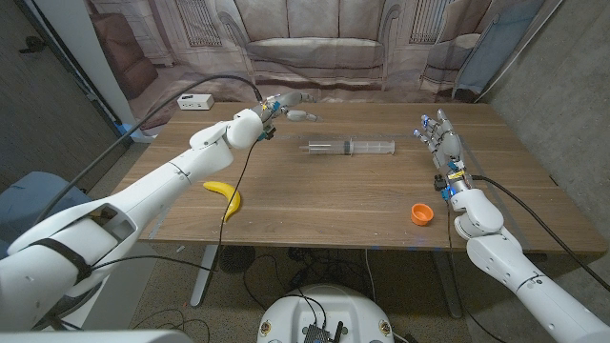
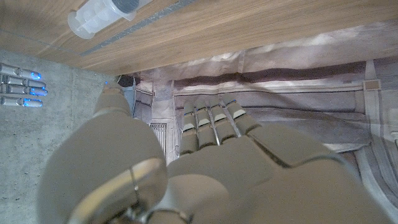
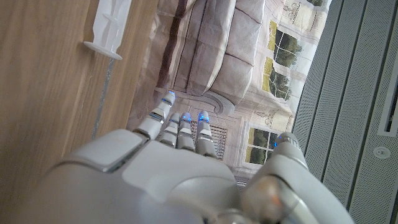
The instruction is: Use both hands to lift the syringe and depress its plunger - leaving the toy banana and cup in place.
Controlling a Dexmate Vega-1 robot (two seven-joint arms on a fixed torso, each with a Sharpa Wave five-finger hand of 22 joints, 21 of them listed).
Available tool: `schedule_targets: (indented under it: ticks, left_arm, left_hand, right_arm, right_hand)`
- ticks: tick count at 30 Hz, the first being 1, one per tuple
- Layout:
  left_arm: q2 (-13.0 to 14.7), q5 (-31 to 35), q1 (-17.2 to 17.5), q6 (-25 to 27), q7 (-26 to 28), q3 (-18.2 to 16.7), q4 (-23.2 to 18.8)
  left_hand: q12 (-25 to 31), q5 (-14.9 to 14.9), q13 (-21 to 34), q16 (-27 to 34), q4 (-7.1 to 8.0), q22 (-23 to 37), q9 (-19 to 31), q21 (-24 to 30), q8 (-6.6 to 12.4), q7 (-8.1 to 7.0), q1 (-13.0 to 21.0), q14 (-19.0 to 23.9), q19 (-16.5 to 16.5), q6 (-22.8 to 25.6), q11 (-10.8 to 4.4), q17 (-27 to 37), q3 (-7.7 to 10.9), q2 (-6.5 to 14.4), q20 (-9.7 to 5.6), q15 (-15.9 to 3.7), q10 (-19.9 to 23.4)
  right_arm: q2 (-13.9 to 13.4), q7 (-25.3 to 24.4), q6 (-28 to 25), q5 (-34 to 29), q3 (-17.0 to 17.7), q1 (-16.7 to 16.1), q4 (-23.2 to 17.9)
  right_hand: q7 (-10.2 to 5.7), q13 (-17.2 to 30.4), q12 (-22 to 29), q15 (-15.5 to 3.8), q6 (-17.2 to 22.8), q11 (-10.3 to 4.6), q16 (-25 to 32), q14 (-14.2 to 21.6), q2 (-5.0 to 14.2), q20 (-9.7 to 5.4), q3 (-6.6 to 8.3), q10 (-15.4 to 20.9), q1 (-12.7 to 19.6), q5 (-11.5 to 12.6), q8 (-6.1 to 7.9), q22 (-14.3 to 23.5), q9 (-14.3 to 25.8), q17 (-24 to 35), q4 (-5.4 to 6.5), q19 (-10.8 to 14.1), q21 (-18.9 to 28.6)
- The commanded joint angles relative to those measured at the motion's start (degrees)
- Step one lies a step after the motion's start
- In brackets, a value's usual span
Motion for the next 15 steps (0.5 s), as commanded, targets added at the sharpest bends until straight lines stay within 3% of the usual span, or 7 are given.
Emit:
schedule_targets:
  ticks: [1,15]
  left_arm:
    - [-0.87,2.46,-3.08,1.18,-3.66,2.56,0.74]
    - [-1.93,5.24,-4.91,1.72,-4.79,4.57,2.34]
  left_hand:
    - [-0.04,-0.15,0.14,-0.07,-0.26,0.14,0.11,-0.42,-0.32,0.13,0.23,0.47,0.6,-0.28,-0.38,0.06,0.0,-0.05,0.25,-0.07,-0.03]
    - [-0.12,-0.02,0.15,-0.07,-1.39,0.1,0.12,-0.61,-0.6,-0.23,2.09,1.02,1.76,-0.43,-0.85,-0.01,0.76,-0.01,0.34,-0.46,0.25]
  right_arm:
    - [-0.17,-0.4,0.17,-0.26,0.31,-0.8,-0.65]
    - [0.07,-0.51,0.44,0.11,0.64,-1.35,-0.95]
  right_hand:
    - [-0.04,0.26,0.13,0.34,-0.25,0.15,0.3,-0.15,0.15,0.16,-0.2,0.01,0.76,0.29,-0.19,0.19,0.24,0.23,0.14,-0.14,0.0]
    - [-0.01,0.26,0.11,0.5,-0.16,0.15,0.28,-0.2,0.15,0.35,-0.26,-0.08,0.81,0.29,-0.15,0.19,0.24,0.23,0.13,-0.34,-0.05]
